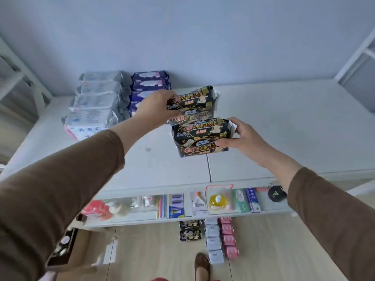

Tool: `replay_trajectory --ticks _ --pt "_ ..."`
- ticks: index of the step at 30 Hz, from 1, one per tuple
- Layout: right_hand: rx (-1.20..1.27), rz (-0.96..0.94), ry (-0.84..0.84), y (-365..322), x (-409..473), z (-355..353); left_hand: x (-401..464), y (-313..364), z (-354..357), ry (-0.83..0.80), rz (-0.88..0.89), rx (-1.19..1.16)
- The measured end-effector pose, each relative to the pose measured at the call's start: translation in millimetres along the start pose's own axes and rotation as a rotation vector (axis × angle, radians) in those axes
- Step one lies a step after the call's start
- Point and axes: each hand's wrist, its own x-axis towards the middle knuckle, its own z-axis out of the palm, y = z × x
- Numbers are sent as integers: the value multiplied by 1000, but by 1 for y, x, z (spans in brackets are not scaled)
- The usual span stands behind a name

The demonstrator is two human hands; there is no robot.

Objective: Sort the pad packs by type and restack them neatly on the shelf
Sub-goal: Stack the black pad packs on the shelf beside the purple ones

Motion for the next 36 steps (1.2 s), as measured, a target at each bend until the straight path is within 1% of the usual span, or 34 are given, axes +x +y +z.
replay_trajectory --ticks 7,13,18,20,23,25,30,32,36 --pt "15 38 26 16 78 -19 122 -20 28 -20 38 107" --pt "-61 92 109 38 133 -24 211 -54 57 -16 25 203" --pt "-141 131 162 49 175 -26 262 -75 80 -79 34 204" --pt "-160 129 201 51 189 -26 273 -80 87 -82 43 185" --pt "-181 122 267 54 208 -25 280 -89 96 -38 48 129" --pt "-185 129 284 57 222 -25 283 -92 97 -31 71 134" --pt "-161 131 302 63 253 -26 286 -97 85 -164 106 236" --pt "-123 119 294 64 267 -25 281 -99 76 -135 87 194" --pt "-142 120 276 65 290 -21 258 -107 59 -59 16 99"
